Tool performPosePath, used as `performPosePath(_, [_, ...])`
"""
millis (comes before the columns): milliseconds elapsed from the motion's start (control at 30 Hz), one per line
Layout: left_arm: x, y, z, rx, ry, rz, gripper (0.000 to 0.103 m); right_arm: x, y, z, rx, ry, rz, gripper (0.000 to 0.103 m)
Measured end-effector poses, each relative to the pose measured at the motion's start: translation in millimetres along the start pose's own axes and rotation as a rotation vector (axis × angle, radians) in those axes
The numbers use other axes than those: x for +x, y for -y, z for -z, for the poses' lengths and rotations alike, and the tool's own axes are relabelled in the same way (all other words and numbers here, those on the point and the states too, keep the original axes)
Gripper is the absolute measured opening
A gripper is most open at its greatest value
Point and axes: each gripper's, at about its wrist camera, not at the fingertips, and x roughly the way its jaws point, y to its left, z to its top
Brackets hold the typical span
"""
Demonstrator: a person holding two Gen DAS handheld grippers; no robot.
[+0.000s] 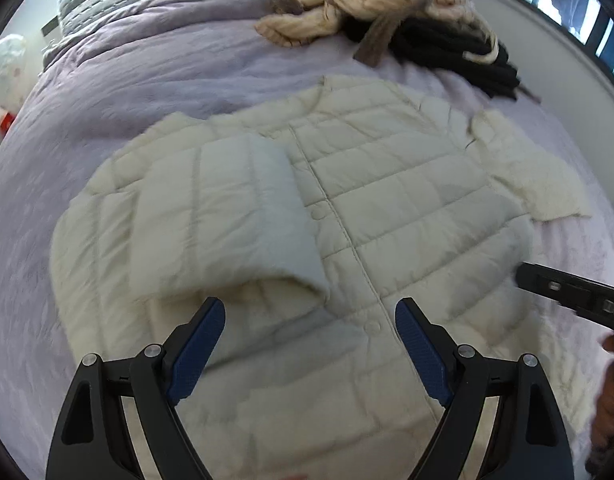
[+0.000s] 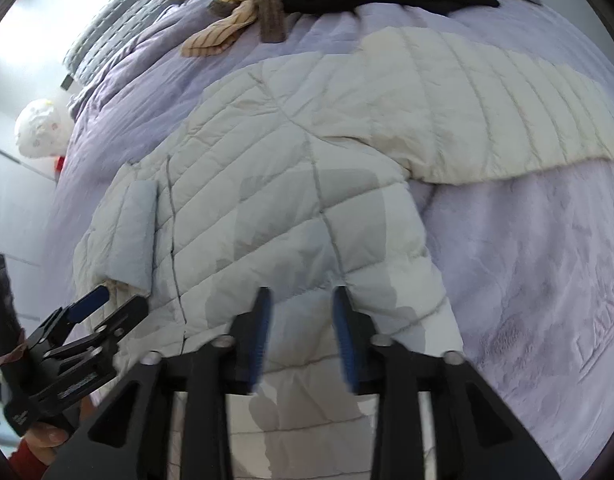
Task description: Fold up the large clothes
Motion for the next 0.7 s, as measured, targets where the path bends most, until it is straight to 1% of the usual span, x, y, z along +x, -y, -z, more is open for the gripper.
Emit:
performPosePath(67, [-14.4, -11.9, 6.1, -0.030, 0.041, 0.001, 0.088, -0.2, -12.3, -1.7, -0.052, 0.010, -0.005, 0.069])
performPosePath(133, [-34.0, -32.5, 13.1, -0.075, 0.090, -0.013, 0.088, 1.9, -29.8, -3.4, -0.106, 0.011, -0.029, 0.081])
performPosePath(167, [-43.7, -47.4, 15.6, -0.108, 0.119, -0.046, 0.088, 3.7, -37.1, -4.4, -0.120, 0.006, -0.056, 0.081])
performPosePath(233, [-54.4, -80.2, 16.7, -0.183, 0.162, -0.134, 0.088, 12.5, -56.2, -6.0, -0.133, -0.035, -0.159, 0.081])
performPosePath(267, [-56.0, -94.9, 16.3, -0.219, 0.170, -0.179, 0.088, 18.8, -65.8, -6.0, -0.127, -0.059, -0.214, 0.081])
performPosePath(300, [-56.4, -110.9, 16.8, -0.259, 0.171, -0.226, 0.088, 22.4, -73.8, -5.1, -0.134, -0.066, -0.224, 0.081])
performPosePath(333, [-55.4, -129.2, 17.5, -0.307, 0.165, -0.266, 0.088, 26.6, -88.0, -3.4, -0.178, -0.062, -0.196, 0.081])
performPosePath(400, [-50.1, -160.6, 21.6, -0.381, 0.152, -0.312, 0.088, 33.0, -126.0, 3.6, -0.358, -0.018, -0.113, 0.081])
performPosePath(433, [-45.9, -173.0, 23.7, -0.403, 0.146, -0.339, 0.088, 34.5, -140.8, 7.6, -0.434, 0.009, -0.082, 0.081])
performPosePath(500, [-35.5, -190.9, 29.6, -0.427, 0.122, -0.381, 0.088, 42.4, -180.5, 20.1, -0.662, 0.089, 0.028, 0.081])
performPosePath(533, [-30.0, -197.1, 32.3, -0.440, 0.109, -0.399, 0.088, 47.7, -196.4, 26.1, -0.756, 0.127, 0.084, 0.081])
performPosePath(567, [-24.4, -201.4, 35.3, -0.453, 0.095, -0.405, 0.088, 54.3, -209.5, 31.1, -0.834, 0.162, 0.143, 0.081])
performPosePath(633, [-13.8, -202.6, 39.7, -0.460, 0.072, -0.384, 0.088, 69.0, -228.5, 37.1, -0.949, 0.183, 0.209, 0.081])
performPosePath(700, [-3.2, -196.1, 38.8, -0.443, 0.061, -0.381, 0.088, 83.2, -238.9, 39.8, -1.025, 0.209, 0.273, 0.081])
